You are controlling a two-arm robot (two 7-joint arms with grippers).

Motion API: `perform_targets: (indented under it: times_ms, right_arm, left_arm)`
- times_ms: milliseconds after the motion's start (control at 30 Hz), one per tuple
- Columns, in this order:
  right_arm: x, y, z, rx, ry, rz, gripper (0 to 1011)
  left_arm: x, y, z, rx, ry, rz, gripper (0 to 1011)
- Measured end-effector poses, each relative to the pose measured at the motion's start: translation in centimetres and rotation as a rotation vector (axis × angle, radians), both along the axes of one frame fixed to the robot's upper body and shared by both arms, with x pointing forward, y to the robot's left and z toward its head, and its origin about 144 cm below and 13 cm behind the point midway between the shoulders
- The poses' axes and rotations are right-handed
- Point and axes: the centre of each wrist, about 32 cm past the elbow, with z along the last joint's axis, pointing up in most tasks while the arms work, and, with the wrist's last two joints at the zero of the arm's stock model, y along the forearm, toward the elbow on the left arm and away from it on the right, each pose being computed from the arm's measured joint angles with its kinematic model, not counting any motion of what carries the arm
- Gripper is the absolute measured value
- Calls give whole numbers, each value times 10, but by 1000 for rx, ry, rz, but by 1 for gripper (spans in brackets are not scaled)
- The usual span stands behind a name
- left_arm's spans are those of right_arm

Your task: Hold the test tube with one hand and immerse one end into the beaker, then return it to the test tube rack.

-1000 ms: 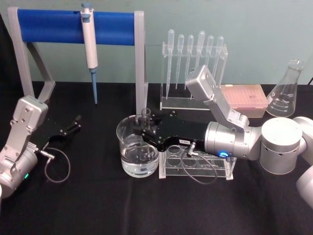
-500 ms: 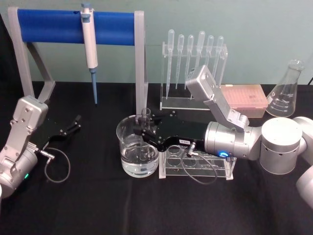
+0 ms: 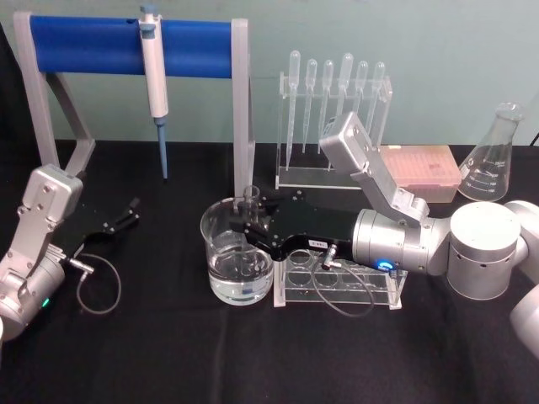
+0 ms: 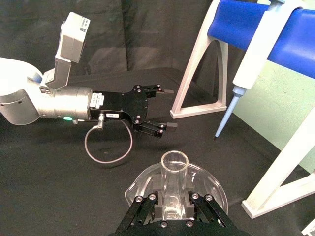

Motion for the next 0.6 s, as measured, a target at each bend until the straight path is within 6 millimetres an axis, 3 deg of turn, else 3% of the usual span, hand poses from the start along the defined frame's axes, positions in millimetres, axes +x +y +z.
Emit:
perform_targets:
  times_ms: [600]
  right_arm:
    - [-2, 0, 7, 8, -22, -5, 224]
  left_arm:
    - [0, 0, 0, 0, 0, 0, 1000]
